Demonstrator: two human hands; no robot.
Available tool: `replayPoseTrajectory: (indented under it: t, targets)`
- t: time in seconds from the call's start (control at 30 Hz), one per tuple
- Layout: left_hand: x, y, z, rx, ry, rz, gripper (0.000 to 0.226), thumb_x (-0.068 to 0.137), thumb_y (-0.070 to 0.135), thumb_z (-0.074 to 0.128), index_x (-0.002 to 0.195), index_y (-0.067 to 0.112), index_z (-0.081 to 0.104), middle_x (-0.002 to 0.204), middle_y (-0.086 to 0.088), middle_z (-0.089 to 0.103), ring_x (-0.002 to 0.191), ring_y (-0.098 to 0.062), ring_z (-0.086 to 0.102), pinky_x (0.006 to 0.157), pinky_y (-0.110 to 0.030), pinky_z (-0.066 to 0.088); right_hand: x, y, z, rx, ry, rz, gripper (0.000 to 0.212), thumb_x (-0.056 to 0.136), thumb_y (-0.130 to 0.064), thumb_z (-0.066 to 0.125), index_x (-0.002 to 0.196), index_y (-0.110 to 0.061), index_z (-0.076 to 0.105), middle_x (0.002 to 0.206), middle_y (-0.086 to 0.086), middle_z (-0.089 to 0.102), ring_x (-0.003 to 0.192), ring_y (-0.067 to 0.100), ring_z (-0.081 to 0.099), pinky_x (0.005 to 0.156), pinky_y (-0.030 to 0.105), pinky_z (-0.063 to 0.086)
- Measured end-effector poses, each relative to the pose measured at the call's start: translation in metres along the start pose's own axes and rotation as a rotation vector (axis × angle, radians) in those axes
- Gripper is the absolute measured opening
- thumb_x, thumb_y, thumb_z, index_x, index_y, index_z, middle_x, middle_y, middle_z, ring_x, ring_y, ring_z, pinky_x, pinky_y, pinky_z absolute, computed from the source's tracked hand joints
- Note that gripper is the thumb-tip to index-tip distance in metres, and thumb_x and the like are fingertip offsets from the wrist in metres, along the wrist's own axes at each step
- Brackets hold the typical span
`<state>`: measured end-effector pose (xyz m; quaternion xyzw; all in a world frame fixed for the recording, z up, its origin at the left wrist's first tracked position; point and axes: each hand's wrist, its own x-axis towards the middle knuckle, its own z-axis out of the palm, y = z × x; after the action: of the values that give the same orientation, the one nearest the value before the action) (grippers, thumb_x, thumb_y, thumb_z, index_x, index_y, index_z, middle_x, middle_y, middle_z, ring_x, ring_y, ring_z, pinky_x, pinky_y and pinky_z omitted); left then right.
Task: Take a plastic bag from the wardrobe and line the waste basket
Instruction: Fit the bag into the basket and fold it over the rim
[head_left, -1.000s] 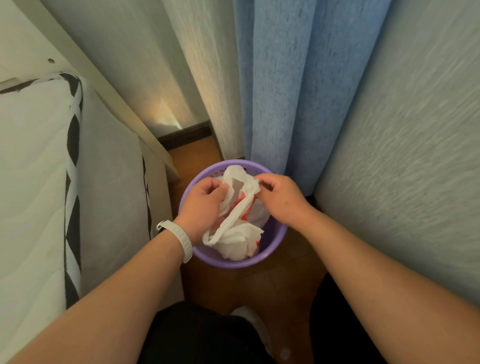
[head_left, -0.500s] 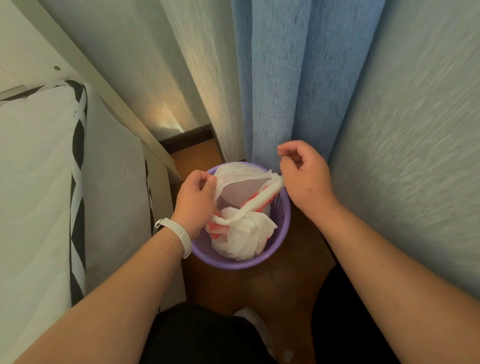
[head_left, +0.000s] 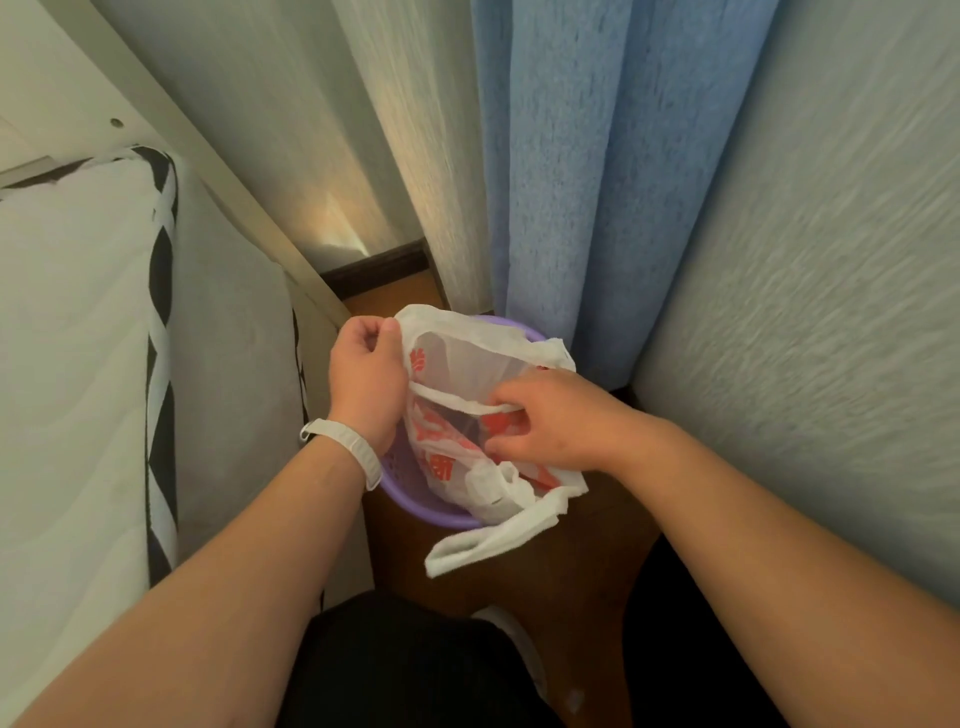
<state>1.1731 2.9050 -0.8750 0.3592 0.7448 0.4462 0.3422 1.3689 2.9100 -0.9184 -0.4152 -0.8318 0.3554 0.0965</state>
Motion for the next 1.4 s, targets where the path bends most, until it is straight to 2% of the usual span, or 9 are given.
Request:
replayPoseTrajectory:
  t: [0.13,0.37,0.57,0.7,0.9,1.0,1.2,1.3,1.4]
  targets:
    - [0.003,-0.002,0.0,0.039,0.041,0.015,0.017,0.1,0.028,0.05,0.095,0.015,0.059,0.101,-0.014,0.068,0.097,-0.035,0.066,0.086,-0.054,0.057,0.003,0.012,-0.008,-0.014,0.223,0.041,0.03,0.09,-0.034,0.053,0.061,-0.033,0.05,0.062,-0.01,0.053,0.06,0.005,0.05,0.053,0.029,0.034]
    - [-0.003,-0.011,0.007,0.124,-0.118,0.184,0.022,0.094,0.052,0.05,0.095,0.033,0.06,0.094,0.005,0.067,0.08,-0.005,0.064,0.071,-0.03,0.054,0.002,0.012,-0.01,0.259,0.383,0.149,0.021,0.088,-0.039,0.047,0.081,-0.027,0.063,0.071,-0.009,0.062,0.066,0.009,0.058,0.059,0.039,0.053]
    - [-0.004,-0.018,0.009,0.332,-0.407,0.503,0.074,0.076,0.073,0.056,0.137,0.033,0.043,0.133,0.007,0.048,0.117,-0.006,0.051,0.091,-0.026,0.049,0.01,0.01,-0.014,0.573,0.534,0.2,0.02,0.083,-0.044,0.05,0.076,-0.033,0.066,0.064,-0.015,0.059,0.058,0.001,0.052,0.056,0.029,0.044]
    - [0.008,-0.022,0.012,0.595,-0.157,0.611,0.041,0.087,0.055,0.056,0.116,0.026,0.061,0.122,0.008,0.053,0.103,-0.004,0.05,0.088,-0.029,0.051,0.017,0.007,-0.021,0.702,0.65,0.23,0.023,0.083,-0.041,0.053,0.082,-0.021,0.064,0.064,-0.011,0.055,0.059,0.002,0.049,0.056,0.024,0.042]
    - [0.036,-0.025,0.025,0.288,-0.159,0.279,0.017,0.095,0.04,0.056,0.085,0.03,0.065,0.079,0.005,0.068,0.074,-0.012,0.067,0.068,-0.039,0.06,0.008,-0.016,-0.022,0.295,0.922,-0.093,0.023,0.083,-0.02,0.055,0.105,-0.018,0.058,0.103,-0.007,0.05,0.097,-0.002,0.05,0.084,0.008,0.038]
    - [0.049,-0.022,0.036,0.231,-0.118,0.306,0.022,0.094,0.037,0.057,0.077,0.025,0.063,0.068,0.006,0.063,0.06,-0.001,0.059,0.056,-0.025,0.046,0.009,-0.027,-0.018,0.191,0.725,-0.239,0.009,0.089,-0.026,0.05,0.094,-0.027,0.057,0.093,-0.013,0.054,0.087,0.003,0.053,0.075,0.017,0.045]
    - [0.053,-0.021,0.038,0.09,0.046,0.251,0.01,0.087,0.032,0.065,0.08,0.027,0.058,0.079,0.005,0.061,0.065,0.006,0.058,0.052,-0.014,0.044,0.053,-0.005,0.0,-0.075,0.122,0.029,0.025,0.091,-0.03,0.052,0.116,-0.029,0.056,0.11,-0.009,0.053,0.102,0.014,0.054,0.082,0.031,0.046]
    - [0.035,-0.026,0.037,0.357,0.109,0.609,0.022,0.082,0.03,0.069,0.086,0.027,0.048,0.088,0.008,0.046,0.07,-0.002,0.049,0.055,-0.015,0.041,0.076,0.018,-0.002,-0.217,0.09,0.078,0.045,0.088,-0.036,0.057,0.132,-0.031,0.045,0.134,-0.003,0.048,0.122,0.022,0.046,0.099,0.043,0.045]
    - [0.017,-0.03,0.051,0.57,-0.148,1.088,0.01,0.086,0.024,0.061,0.083,0.015,0.056,0.087,-0.002,0.053,0.072,-0.014,0.046,0.061,-0.029,0.044,0.095,0.034,-0.009,-0.312,0.101,0.04,0.053,0.085,-0.037,0.062,0.131,-0.028,0.039,0.139,0.0,0.041,0.13,0.023,0.04,0.107,0.046,0.039]
